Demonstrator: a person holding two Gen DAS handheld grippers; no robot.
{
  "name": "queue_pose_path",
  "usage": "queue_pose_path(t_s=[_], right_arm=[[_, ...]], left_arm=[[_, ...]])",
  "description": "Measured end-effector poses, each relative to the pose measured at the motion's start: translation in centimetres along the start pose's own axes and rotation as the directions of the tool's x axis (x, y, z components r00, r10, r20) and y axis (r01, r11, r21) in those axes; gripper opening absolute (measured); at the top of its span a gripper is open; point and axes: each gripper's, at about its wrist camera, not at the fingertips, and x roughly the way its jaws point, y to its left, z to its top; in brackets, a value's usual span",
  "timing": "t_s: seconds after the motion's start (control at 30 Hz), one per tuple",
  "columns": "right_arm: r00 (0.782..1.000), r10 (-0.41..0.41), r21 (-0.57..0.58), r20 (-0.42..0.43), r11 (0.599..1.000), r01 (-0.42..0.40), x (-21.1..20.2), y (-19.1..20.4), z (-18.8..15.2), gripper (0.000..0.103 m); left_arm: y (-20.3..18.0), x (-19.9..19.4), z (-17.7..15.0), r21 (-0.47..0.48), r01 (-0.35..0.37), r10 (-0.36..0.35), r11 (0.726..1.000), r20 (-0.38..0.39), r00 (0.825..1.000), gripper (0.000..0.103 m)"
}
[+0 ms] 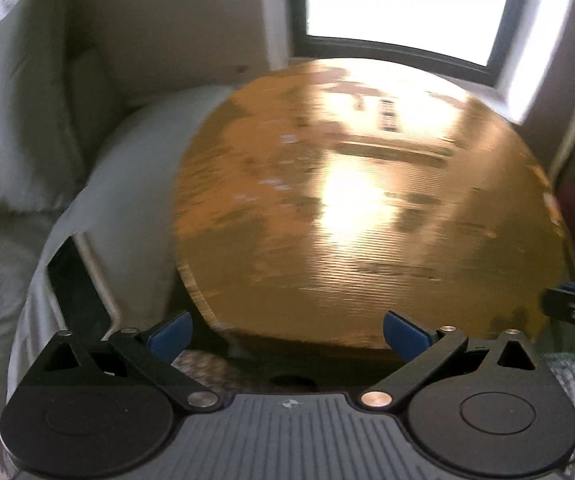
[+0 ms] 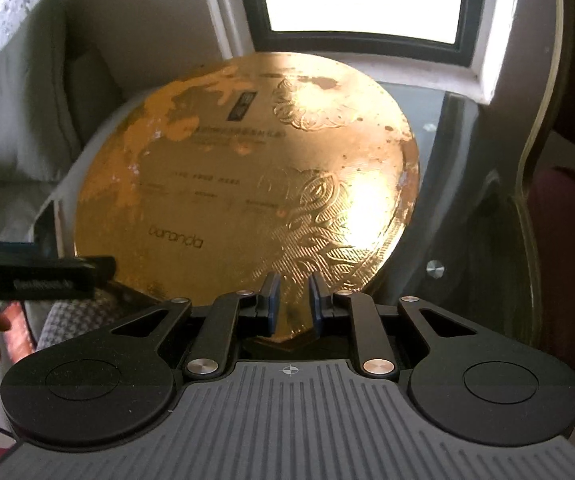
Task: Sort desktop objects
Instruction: 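Press the lid down onto the box with both grippers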
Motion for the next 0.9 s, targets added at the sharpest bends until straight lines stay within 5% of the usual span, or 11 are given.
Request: queue_pose_path(t_s=[0.63, 0.9], right_arm=[[0.998, -0.059, -0.073, -0.027, 0.996, 0.057, 2.9, 0.0, 0.9, 0.021], [0.998, -0.064, -0.061, 0.023, 0.996, 0.066, 3.4, -0.6, 3.8, 0.025]], left_arm=[[-0.7, 2.5, 0.5, 0.005, 0.029, -0.029, 1.000, -0.065, 0.997, 0.102], [1.7, 3.4, 3.1, -0.054, 0.038, -0.039, 0.998, -0.012, 0.999, 0.102]])
